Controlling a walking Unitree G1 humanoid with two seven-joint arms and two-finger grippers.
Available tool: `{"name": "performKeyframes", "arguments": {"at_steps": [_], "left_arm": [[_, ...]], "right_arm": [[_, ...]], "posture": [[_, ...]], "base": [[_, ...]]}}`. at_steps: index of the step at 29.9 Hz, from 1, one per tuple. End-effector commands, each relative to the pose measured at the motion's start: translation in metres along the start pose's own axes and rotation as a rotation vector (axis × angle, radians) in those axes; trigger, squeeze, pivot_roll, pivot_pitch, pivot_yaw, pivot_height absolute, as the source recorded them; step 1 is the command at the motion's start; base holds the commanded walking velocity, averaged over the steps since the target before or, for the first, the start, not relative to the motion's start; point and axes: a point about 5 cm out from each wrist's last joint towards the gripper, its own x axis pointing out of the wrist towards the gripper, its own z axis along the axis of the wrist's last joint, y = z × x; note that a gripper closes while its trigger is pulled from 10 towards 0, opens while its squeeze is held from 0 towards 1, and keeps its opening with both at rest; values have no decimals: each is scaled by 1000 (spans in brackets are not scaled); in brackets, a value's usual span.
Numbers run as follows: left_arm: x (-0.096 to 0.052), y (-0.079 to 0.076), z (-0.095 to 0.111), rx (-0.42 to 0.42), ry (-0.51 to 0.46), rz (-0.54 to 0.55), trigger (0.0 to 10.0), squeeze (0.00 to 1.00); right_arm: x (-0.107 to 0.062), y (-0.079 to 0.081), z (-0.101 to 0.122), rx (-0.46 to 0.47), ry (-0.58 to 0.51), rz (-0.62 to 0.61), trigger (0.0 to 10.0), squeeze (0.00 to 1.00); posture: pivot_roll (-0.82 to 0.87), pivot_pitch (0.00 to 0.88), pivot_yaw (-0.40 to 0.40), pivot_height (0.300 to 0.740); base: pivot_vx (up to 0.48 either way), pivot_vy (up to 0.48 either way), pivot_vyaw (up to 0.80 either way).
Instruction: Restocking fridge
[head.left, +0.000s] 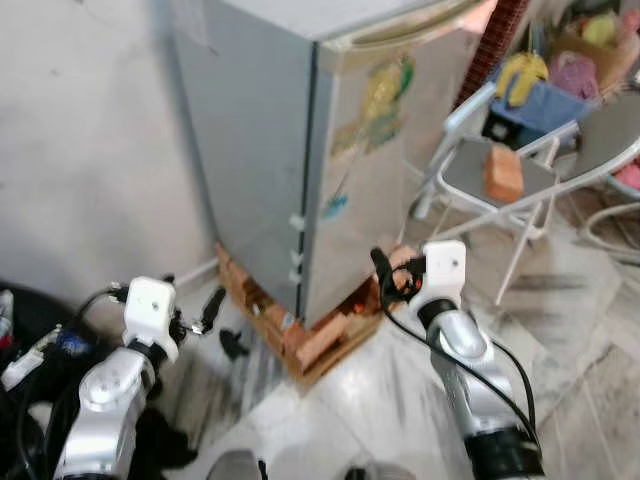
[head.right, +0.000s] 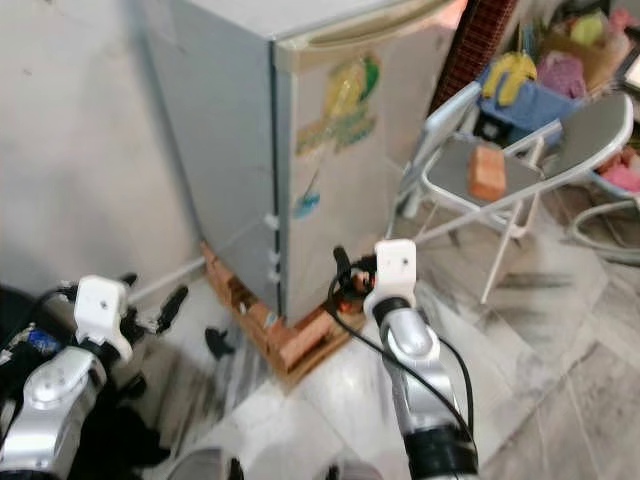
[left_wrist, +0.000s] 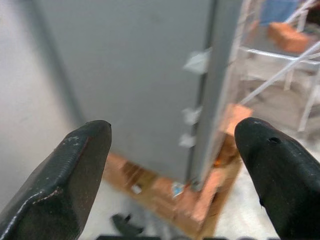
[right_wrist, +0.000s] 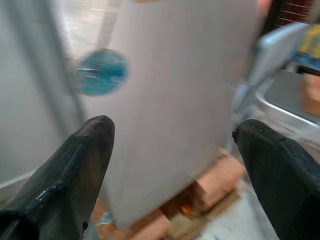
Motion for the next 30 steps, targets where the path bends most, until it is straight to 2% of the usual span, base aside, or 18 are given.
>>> {"name": "performKeyframes", "arguments": {"at_steps": [1, 6, 8, 14, 17, 23, 30], "left_arm": [[3, 1, 7, -16, -31, 9, 10000, 0], [7, 1, 11, -18, -64, 31, 10000, 0], [8, 1, 12, -17, -66, 29, 10000, 0], [8, -1, 12, -18, -69, 23, 10000, 0], [9, -2, 12, -19, -74, 22, 10000, 0], [11, -7, 16, -4, -98, 1, 10000, 0], [10, -8, 15, -1, -104, -11, 10000, 0]], "right_arm": [[-3, -7, -1, 2, 11, -42, 10000, 0], [0, -6, 0, 7, 13, -46, 10000, 0], [1, -4, 1, 40, 17, -17, 10000, 0], [0, -3, 1, 37, 24, -18, 10000, 0], [1, 1, -1, 39, 31, -13, 10000, 0], [8, 5, 5, 43, 21, -7, 10000, 0], [9, 5, 6, 43, 16, -6, 10000, 0]], "posture": [[121, 28, -39, 740], [117, 31, -41, 740], [116, 30, -40, 740], [116, 32, -40, 740], [118, 34, -40, 740], [123, 34, -38, 740], [123, 34, -38, 740]], "base": [[0, 0, -800], [146, 267, -800], [240, 394, 0], [0, 447, 0], [319, 320, 0], [416, 0, -632], [0, 0, -157]]}}
